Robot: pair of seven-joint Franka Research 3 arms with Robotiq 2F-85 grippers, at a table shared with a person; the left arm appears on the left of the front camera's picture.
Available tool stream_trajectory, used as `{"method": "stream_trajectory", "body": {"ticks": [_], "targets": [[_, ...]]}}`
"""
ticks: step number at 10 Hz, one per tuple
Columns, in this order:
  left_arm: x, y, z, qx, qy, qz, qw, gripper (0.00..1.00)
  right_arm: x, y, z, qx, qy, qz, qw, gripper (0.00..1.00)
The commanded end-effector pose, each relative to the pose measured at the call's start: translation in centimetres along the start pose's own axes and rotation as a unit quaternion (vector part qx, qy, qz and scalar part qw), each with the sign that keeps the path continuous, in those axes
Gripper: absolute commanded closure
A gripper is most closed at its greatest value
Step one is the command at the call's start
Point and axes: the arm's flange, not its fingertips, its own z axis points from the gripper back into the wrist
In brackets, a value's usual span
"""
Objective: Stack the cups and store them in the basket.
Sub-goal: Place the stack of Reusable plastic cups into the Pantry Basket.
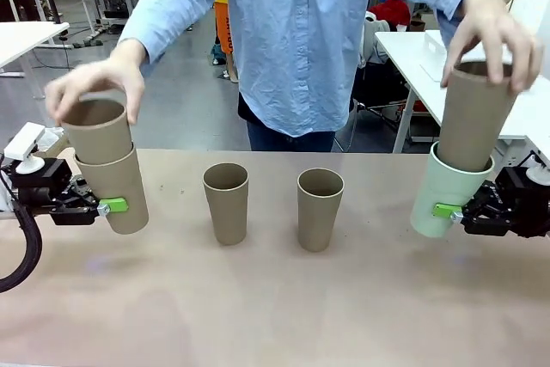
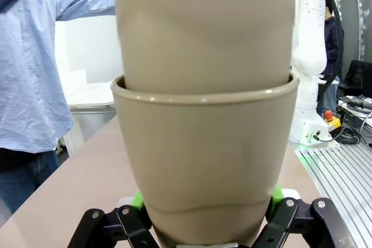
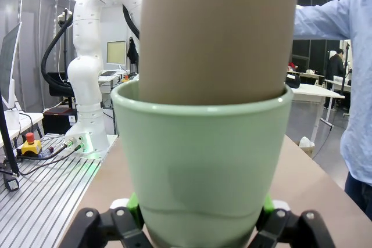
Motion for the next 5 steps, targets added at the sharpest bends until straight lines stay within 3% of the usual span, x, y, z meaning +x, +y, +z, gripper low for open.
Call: {"method": "stream_trajectory", "body": {"ticks": [1, 5], "targets": [[0.18, -0.08, 0.07, 0.001, -0.001, -0.003, 1.0, 0.16, 0.25, -0.07, -0.07, 0.0, 0.002, 0.006, 1.0, 0.16], [0.18, -0.08, 0.07, 0.001, -0.001, -0.003, 1.0, 0.16, 0.25, -0.07, -0.07, 0.0, 0.002, 0.006, 1.0, 0.16]]}}
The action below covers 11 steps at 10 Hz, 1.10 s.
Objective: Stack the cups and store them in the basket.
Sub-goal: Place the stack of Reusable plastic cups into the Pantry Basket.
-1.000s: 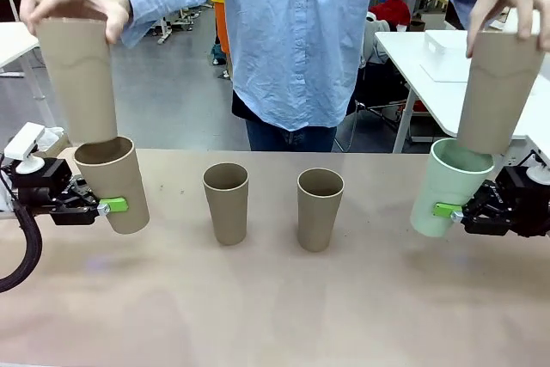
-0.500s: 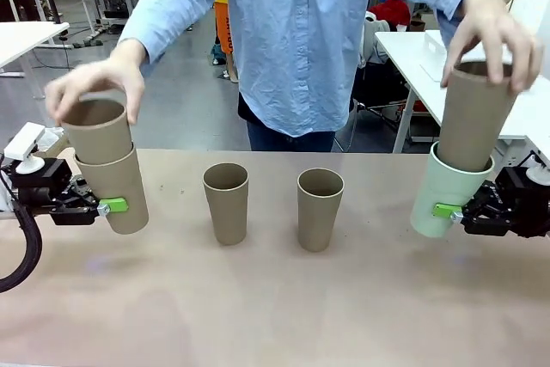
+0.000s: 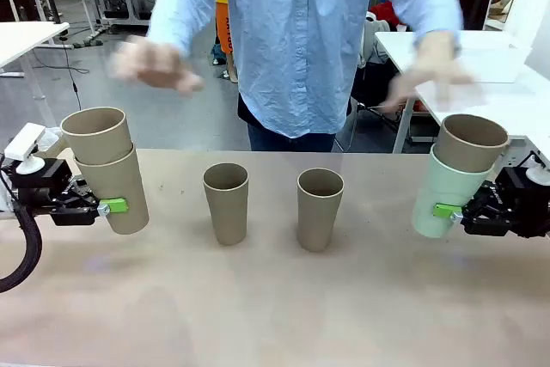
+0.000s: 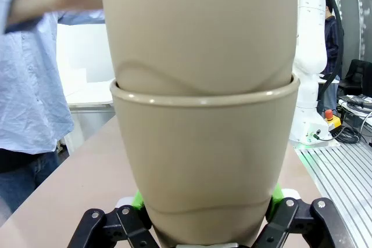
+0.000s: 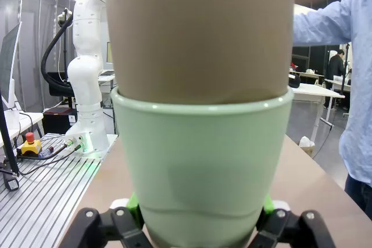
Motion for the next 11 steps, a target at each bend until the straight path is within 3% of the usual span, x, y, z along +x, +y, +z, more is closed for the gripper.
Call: {"method": "stream_trajectory", "body": {"ticks": [1, 11], "targets": [[0.24, -0.1, 0.03, 0.0, -0.003, -0.004, 1.0, 0.16, 0.29, -0.07, -0.08, 0.0, 0.001, 0.006, 1.0, 0.16], [0.24, -0.1, 0.03, 0.0, -0.003, -0.004, 1.0, 0.16, 0.29, -0.07, -0.08, 0.0, 0.001, 0.006, 1.0, 0.16]]}}
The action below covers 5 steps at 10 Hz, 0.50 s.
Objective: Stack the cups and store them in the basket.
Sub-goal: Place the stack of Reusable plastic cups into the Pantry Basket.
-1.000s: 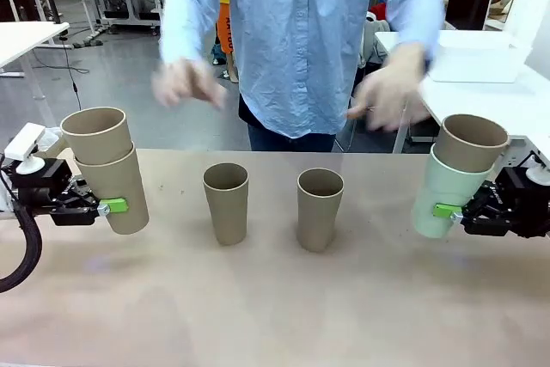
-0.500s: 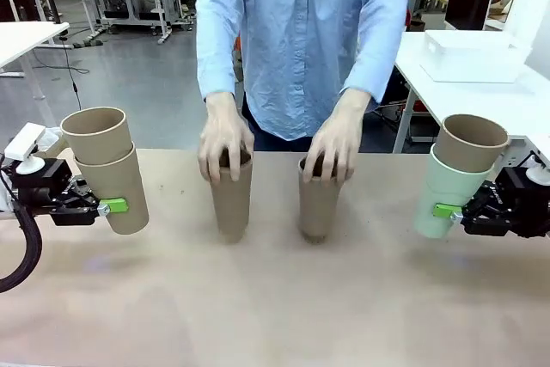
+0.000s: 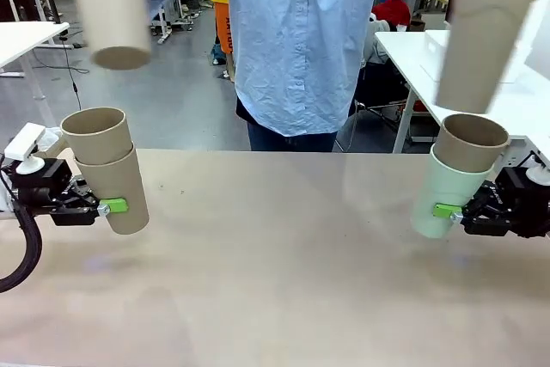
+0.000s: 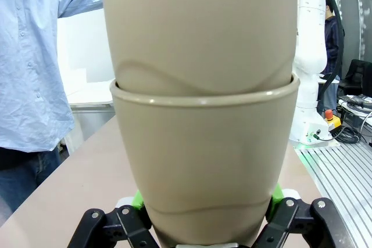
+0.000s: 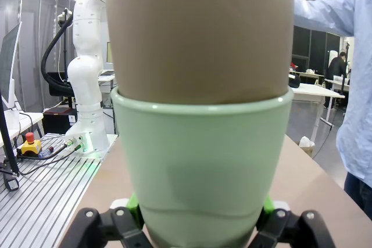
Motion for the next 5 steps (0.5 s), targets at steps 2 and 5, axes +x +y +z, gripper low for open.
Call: {"method": "stream_trajectory", "body": {"ticks": [2, 5], "targets": [[0.24, -0.1, 0.03, 0.0, -0.003, -0.004, 1.0, 0.16, 0.29, -0.07, -0.08, 0.0, 0.001, 0.006, 1.0, 0.16], [0.24, -0.1, 0.03, 0.0, -0.003, -0.004, 1.0, 0.16, 0.29, -0.07, -0.08, 0.0, 0.001, 0.006, 1.0, 0.16]]}}
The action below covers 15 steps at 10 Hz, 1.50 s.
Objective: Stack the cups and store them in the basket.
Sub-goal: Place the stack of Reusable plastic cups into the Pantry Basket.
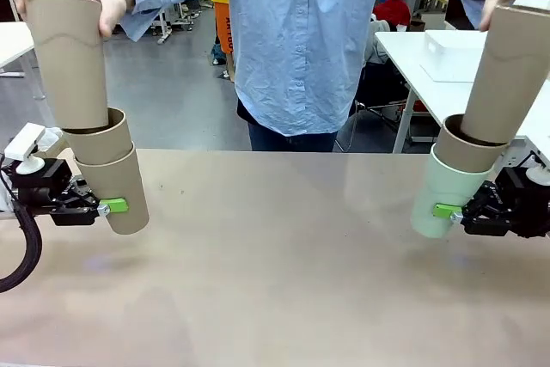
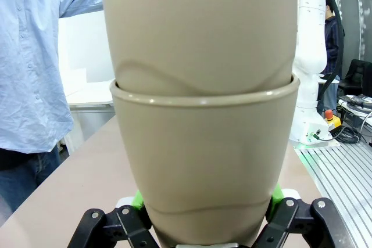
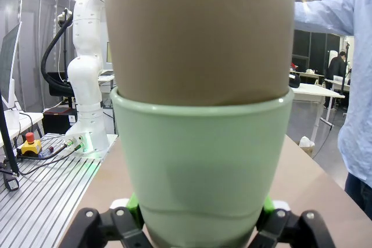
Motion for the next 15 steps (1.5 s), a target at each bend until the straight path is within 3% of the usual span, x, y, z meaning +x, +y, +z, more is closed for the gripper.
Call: {"method": "stream_trajectory", "body": {"ticks": [1, 15], "targets": [[0.24, -0.1, 0.03, 0.0, -0.003, -0.004, 1.0, 0.16, 0.29, -0.08, -0.08, 0.0, 0.001, 0.007, 1.0, 0.16], [0.24, -0.1, 0.03, 0.0, -0.003, -0.004, 1.0, 0.16, 0.29, -0.08, -0.08, 0.0, 0.001, 0.007, 1.0, 0.16]]}}
